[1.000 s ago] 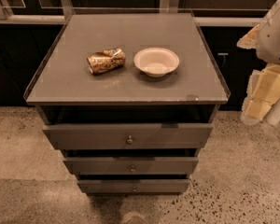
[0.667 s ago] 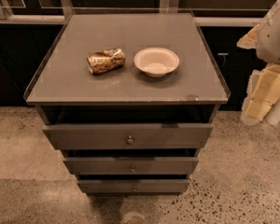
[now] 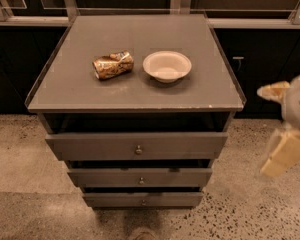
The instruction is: Open bottom drawer
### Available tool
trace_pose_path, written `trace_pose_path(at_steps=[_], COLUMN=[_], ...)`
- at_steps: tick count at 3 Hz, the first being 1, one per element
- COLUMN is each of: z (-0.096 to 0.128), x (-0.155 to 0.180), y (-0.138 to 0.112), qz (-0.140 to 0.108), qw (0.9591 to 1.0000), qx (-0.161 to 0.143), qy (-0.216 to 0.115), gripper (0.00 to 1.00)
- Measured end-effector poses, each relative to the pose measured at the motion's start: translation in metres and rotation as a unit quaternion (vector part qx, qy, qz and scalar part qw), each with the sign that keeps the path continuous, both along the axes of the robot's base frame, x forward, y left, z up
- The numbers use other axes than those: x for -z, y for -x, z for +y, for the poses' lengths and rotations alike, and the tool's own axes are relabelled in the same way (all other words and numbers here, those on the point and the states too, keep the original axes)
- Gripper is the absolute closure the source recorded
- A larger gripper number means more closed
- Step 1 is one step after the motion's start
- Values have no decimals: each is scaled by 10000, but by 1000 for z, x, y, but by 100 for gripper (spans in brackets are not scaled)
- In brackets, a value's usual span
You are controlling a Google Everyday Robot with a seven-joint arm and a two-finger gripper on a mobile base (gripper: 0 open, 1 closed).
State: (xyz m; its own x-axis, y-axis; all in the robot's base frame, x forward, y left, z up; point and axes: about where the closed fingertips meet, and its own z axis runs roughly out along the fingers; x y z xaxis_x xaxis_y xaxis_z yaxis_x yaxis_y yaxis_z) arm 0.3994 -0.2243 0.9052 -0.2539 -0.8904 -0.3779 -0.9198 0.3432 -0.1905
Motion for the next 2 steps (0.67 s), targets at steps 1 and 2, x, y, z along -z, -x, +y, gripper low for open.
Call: trace_pose_path(at_steps=[1,2], z=[17,37], x=[55,133], y=[27,47], qz=[-60,204], qw=[9964,9795], qx=[214,804], qy=[-819,-1835], gripper=[0,0])
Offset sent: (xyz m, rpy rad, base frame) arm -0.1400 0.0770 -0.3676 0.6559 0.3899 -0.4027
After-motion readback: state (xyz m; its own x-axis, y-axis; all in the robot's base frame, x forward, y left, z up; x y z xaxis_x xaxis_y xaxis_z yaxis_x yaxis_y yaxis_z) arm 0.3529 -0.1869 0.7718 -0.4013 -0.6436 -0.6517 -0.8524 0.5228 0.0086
